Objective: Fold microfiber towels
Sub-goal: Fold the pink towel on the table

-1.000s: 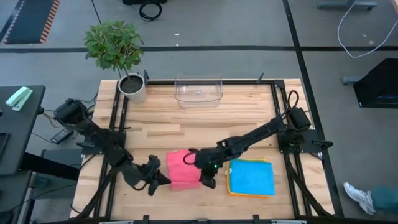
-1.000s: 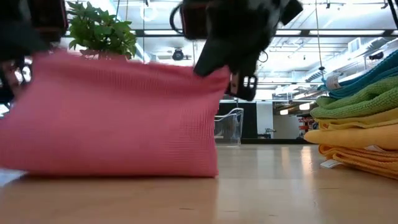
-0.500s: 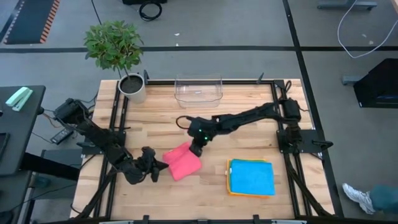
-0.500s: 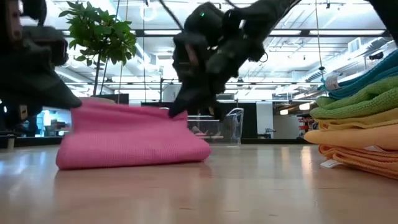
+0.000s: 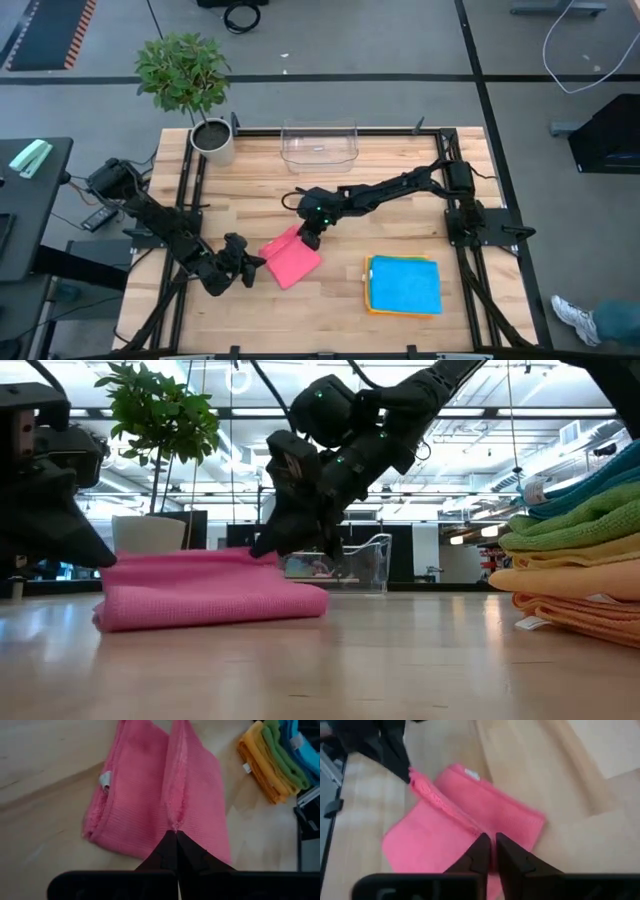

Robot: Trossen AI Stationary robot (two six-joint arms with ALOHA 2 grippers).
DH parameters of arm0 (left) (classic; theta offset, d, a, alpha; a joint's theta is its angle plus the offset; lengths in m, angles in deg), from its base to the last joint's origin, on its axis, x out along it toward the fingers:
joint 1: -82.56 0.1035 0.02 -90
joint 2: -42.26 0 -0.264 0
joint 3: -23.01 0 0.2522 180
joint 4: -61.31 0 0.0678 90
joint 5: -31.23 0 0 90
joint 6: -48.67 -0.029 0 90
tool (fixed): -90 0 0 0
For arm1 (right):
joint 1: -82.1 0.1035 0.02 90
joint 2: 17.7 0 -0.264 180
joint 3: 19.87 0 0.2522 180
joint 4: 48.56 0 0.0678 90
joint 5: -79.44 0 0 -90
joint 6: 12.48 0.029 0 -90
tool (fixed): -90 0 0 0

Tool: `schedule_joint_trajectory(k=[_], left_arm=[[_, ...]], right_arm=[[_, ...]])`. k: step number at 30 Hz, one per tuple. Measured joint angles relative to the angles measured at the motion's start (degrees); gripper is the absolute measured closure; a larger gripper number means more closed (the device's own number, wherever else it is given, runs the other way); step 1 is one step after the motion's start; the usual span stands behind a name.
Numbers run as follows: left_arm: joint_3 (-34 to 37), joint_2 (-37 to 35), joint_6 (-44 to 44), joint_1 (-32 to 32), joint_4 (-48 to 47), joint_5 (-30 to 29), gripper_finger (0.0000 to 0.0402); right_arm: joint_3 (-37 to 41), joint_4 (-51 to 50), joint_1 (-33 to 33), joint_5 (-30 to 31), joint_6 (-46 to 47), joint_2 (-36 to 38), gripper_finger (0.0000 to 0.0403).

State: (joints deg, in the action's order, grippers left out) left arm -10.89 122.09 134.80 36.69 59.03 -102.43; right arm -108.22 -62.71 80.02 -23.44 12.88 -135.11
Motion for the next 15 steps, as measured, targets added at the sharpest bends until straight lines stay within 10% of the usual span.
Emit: schedule_joint_trajectory(k=[9, 15], left_arm=[[-0.02, 0.0, 0.3, 0.0, -1.34, -0.02, 0.0401], [-0.11, -0.13, 0.21, -0.04, -1.37, -1.36, 0.0401]], right_arm=[[0.0, -7.41, -3.52, -1.39, 1.83, 5.29, 0.0269], [0.17, -11.57, 5.73, 2.5, 1.25, 6.92, 0.0256]])
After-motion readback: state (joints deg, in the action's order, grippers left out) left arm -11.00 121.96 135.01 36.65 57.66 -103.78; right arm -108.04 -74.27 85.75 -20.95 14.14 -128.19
